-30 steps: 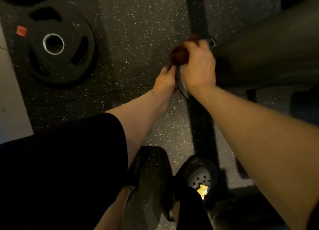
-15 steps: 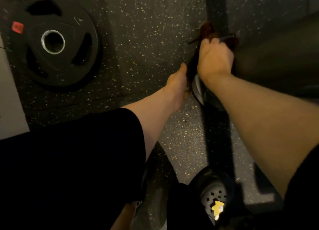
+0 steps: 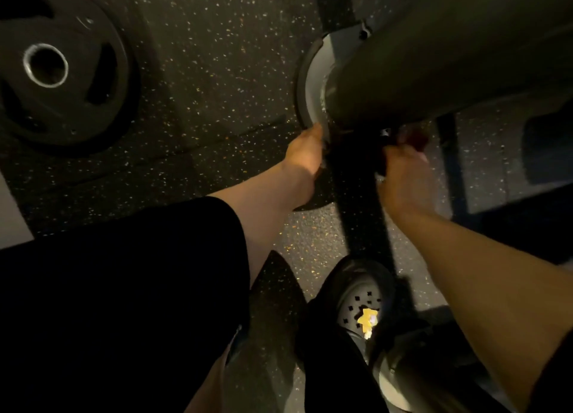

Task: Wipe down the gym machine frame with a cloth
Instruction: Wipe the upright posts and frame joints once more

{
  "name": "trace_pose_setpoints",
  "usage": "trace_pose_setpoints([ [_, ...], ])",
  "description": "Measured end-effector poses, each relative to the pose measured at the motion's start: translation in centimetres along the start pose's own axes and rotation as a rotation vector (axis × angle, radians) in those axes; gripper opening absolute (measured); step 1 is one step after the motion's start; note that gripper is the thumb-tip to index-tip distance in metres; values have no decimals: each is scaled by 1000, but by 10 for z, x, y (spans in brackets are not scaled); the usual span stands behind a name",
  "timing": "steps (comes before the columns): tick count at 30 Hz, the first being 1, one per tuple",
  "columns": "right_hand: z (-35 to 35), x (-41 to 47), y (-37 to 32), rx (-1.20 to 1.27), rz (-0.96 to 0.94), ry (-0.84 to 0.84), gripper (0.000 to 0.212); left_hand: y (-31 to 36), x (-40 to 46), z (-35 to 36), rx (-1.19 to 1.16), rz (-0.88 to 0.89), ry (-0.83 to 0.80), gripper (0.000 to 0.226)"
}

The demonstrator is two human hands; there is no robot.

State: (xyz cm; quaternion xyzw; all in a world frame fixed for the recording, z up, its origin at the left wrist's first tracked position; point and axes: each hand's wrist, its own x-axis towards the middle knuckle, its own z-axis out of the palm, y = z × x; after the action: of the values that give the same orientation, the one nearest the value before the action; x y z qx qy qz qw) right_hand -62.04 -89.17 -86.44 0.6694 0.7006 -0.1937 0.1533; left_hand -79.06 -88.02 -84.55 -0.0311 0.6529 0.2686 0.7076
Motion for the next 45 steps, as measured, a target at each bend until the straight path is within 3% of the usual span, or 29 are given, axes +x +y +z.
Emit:
trace_pose_setpoints([
  [3, -4, 9, 4, 298, 273, 163, 43, -3, -6, 11, 40, 13, -33, 44],
  [6, 8, 27, -22, 527, 372, 27, 35, -4, -8, 21, 50, 30, -42, 46],
  [9, 10, 16, -51, 770, 304, -89, 32, -5, -26, 30, 48, 58, -1, 42],
  [14, -38, -37, -80, 1668, 566, 5, 42, 1, -81, 37, 0, 130, 61, 33],
  [18, -98, -77, -75, 1960, 684, -27, 38, 15, -141, 50, -69, 81, 48, 23],
  [20, -126, -99, -71, 1975, 678, 1, 40, 22, -171, 58, -47, 110, 74, 20],
  [25, -215, -147, -75, 1684, 534, 166, 43, 42, -239, 74, -121, 222, 222, 30],
  [30, -298, -196, -74, 1595, 264, 119, 53, 65, -327, 99, -144, 284, 87, 26],
  [34, -355, -228, -66, 1458, 258, 270, 63, 81, -399, 123, -142, 358, -35, 12],
  [36, -390, -250, -61, 1419, 303, 422, 56, 86, -437, 139, -29, 444, -96, 10],
  [41, -456, -303, -29, 1295, 300, 786, 40, 89, -506, 184, 436, 845, -244, 17],
  [45, -487, -326, 15, 1138, 367, 976, 48, 94, -536, 226, 790, 1078, -306, 21],
])
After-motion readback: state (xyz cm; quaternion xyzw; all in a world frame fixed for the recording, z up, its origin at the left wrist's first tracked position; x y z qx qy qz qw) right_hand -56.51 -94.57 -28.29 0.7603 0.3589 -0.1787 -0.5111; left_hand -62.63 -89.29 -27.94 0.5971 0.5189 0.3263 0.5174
